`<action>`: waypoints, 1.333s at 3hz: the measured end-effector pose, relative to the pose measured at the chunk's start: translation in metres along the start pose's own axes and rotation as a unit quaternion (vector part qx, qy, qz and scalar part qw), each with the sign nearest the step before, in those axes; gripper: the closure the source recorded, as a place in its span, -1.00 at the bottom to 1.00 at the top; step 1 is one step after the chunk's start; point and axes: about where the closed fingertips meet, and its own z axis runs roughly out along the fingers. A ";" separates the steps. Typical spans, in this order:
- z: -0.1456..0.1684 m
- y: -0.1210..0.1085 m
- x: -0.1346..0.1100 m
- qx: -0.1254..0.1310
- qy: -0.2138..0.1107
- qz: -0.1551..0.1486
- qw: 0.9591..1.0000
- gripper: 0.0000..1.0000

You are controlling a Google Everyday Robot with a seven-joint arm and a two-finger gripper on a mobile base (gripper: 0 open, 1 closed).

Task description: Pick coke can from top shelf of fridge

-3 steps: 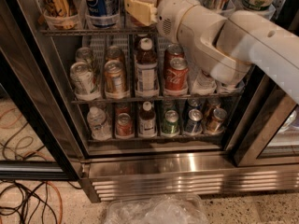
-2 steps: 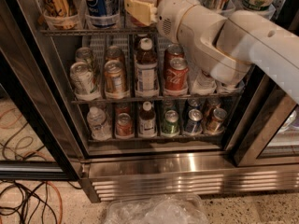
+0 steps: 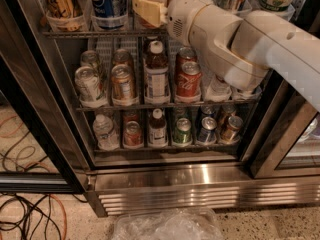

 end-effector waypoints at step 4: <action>-0.004 0.008 -0.035 -0.008 -0.038 -0.047 0.998 1.00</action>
Offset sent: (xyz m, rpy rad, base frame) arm -0.0089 -0.0032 0.0325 -0.0098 -0.1244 0.0012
